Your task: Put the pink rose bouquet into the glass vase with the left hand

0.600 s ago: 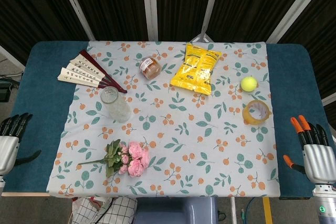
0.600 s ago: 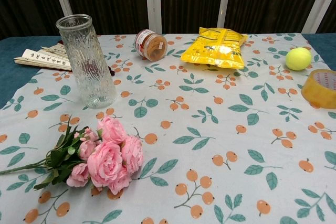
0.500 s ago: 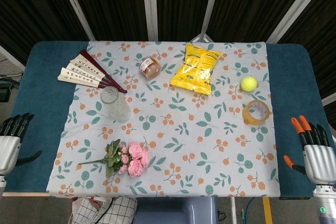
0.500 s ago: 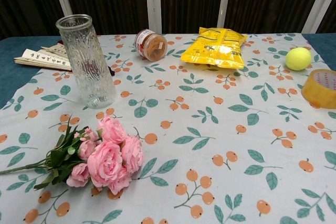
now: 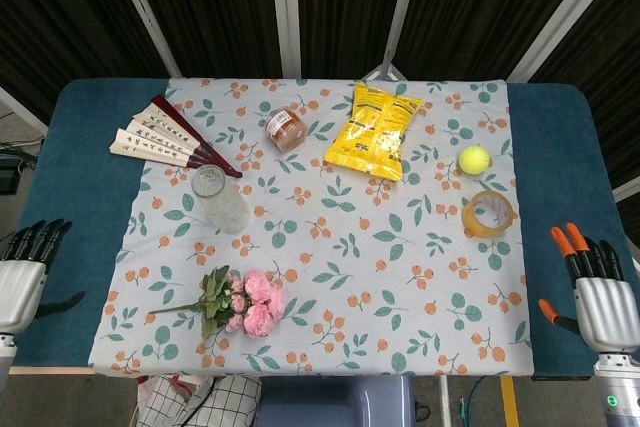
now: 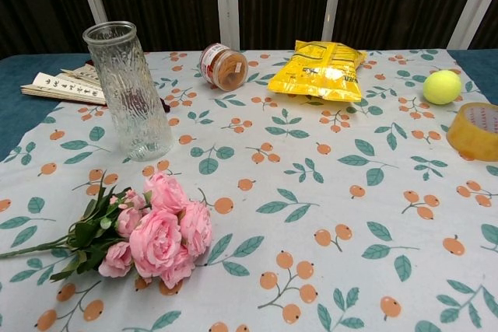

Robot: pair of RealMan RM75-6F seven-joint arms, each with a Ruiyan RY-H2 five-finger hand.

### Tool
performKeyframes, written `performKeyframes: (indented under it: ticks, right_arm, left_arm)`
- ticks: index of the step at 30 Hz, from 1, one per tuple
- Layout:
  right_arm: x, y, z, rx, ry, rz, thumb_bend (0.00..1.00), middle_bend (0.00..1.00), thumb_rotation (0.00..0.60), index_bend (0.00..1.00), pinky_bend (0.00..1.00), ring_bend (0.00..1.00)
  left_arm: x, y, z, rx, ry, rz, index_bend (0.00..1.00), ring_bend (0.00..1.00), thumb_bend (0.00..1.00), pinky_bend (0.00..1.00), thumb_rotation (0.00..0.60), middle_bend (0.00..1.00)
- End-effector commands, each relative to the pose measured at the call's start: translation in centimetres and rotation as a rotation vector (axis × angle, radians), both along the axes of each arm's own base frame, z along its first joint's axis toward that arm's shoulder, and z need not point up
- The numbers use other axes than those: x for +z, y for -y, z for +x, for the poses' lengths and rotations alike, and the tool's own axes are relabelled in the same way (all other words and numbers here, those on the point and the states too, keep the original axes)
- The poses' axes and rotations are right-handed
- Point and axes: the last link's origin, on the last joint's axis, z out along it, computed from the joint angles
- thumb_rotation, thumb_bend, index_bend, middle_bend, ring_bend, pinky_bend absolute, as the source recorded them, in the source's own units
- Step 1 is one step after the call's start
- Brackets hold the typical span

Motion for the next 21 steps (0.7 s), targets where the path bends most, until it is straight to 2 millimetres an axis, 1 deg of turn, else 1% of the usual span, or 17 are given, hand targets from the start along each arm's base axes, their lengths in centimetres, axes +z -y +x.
performKeyframes:
  ticks: [1,4,8,9,10,11,14,17,18,21]
  right_arm:
    - [0.0,0.0,0.1,0.001,0.0,0.003,0.24,0.02,0.6,0.1,0.0,0.09]
    - [-0.1,0.1,0.1,0.002,0.002,0.005,0.24,0.02,0.6,0.1,0.0,0.09]
    - [-0.2,0.2,0.1,0.0,0.003,0.015,0.24,0.02,0.6,0.1,0.0,0.09]
    - [-0.3,0.3,0.1,-0.001,0.004,0.02,0.24,0.02,0.6,0.1,0.0,0.09]
    - [-0.3,0.3,0.1,-0.001,0.005,0.021,0.24,0.02,0.6,0.1,0.0,0.09]
    - [-0.4,0.4,0.1,-0.002,0.005,0.026,0.24,0.02,0.6,0.1,0.0,0.09]
    - [-0.5,0.5,0.1,-0.002,0.003,0.032,0.24,0.02,0.6,0.1,0.0,0.09]
    - [-0.6,0.5,0.0,-0.006,0.002,0.035,0.24,0.02,0.6,0.1,0.0,0.09]
    - [-0.6,0.5,0.0,-0.006,0.002,0.035,0.24,0.02,0.6,0.1,0.0,0.09]
    - [-0.4,0.5,0.0,-0.009,0.005,0.03,0.24,0.02,0.6,0.1,0.0,0.09]
  left_arm:
    - [-0.1,0.1,0.0,0.0,0.004,-0.016,0.07,0.04,0.13,0.1,0.6,0.07]
    - [-0.6,0.5,0.4,-0.006,0.038,-0.068,0.07,0.04,0.1,0.1,0.6,0.07]
    - [-1.9,1.5,1.3,-0.004,0.087,-0.229,0.06,0.04,0.09,0.1,0.6,0.07]
    - [-2.3,1.5,1.9,-0.016,0.086,-0.279,0.06,0.04,0.09,0.1,0.6,0.08]
    - [-2.4,1.4,2.2,-0.023,0.084,-0.29,0.06,0.04,0.09,0.1,0.6,0.08]
    - [-2.9,1.2,3.0,-0.046,0.075,-0.313,0.06,0.04,0.08,0.1,0.6,0.08]
    - [-3.8,0.8,4.5,-0.075,0.072,-0.327,0.06,0.04,0.06,0.1,0.6,0.08]
    - [-5.9,0.4,6.5,-0.095,0.088,-0.363,0.06,0.04,0.05,0.1,0.6,0.08]
    - [-6.3,0.4,6.9,-0.098,0.092,-0.372,0.06,0.04,0.05,0.1,0.6,0.08]
    - [-8.2,0.3,8.1,-0.097,0.107,-0.412,0.06,0.04,0.02,0.1,0.6,0.08]
